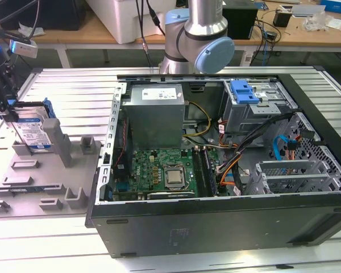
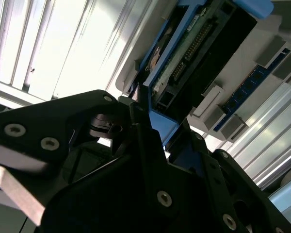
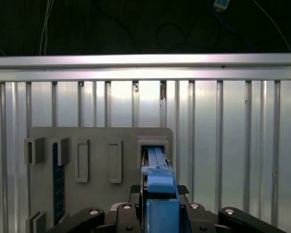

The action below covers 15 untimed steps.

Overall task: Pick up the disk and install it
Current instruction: 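Pick up the disk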

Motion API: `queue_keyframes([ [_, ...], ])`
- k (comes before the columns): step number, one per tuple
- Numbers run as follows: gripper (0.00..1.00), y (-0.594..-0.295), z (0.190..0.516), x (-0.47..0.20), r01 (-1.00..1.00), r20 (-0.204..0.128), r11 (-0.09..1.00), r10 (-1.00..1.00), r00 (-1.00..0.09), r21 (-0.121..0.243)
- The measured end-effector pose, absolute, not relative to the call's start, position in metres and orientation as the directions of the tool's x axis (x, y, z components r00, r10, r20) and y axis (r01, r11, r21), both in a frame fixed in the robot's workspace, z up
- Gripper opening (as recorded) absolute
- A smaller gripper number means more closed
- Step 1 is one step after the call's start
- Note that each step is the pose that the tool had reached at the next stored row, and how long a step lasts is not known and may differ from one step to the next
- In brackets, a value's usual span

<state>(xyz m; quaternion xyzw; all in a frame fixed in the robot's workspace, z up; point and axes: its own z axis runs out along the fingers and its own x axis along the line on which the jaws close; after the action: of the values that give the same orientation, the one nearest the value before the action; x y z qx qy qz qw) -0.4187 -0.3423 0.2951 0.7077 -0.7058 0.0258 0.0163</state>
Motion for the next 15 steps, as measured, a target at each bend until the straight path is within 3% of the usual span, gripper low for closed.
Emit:
queue_keyframes([
  [15,0.36,-0.3422,0.2948,-0.4187,-1.0,0.06,-0.003,-0.998,0.002,-0.013],
])
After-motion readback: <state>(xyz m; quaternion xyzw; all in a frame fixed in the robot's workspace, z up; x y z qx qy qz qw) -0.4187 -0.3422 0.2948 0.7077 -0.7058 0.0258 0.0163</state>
